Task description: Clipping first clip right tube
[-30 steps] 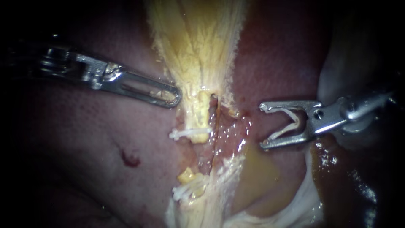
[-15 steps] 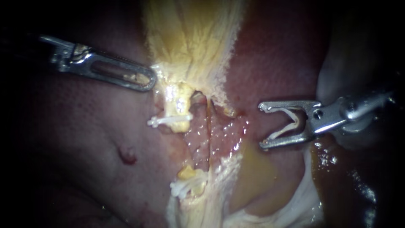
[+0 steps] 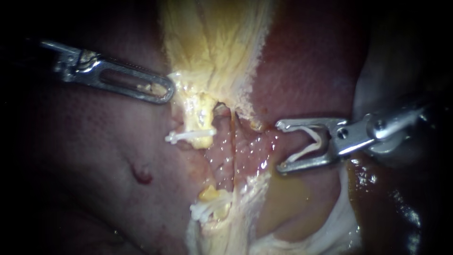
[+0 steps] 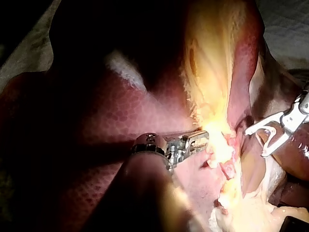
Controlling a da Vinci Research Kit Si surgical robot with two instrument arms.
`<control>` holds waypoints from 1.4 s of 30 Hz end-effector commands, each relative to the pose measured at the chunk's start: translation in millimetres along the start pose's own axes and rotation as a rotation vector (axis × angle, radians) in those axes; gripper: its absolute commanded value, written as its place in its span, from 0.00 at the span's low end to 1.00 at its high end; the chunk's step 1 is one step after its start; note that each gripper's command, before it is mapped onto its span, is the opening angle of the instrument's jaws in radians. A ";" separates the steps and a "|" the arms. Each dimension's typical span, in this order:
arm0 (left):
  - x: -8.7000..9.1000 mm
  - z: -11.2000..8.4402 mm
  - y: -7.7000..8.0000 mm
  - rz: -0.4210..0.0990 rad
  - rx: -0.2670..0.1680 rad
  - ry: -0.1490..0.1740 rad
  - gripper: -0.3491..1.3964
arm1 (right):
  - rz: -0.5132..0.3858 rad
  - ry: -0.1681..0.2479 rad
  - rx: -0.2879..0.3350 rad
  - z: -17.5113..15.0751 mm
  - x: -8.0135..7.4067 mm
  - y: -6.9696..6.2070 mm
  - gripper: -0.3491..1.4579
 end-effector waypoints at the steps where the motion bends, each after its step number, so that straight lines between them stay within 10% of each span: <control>1: 0.0 0.0 0.0 0.000 -0.001 0.000 0.00 | 0.009 0.000 0.005 0.5 0.0 -0.2 0.47; 21: 0.1 0.1 -0.1 0.000 -0.002 -0.001 0.00 | 0.235 0.033 0.061 8.1 -4.3 0.8 0.47; 42: 0.1 0.4 -0.1 0.000 -0.003 -0.002 0.00 | 0.404 0.182 0.178 12.7 -3.8 0.9 0.46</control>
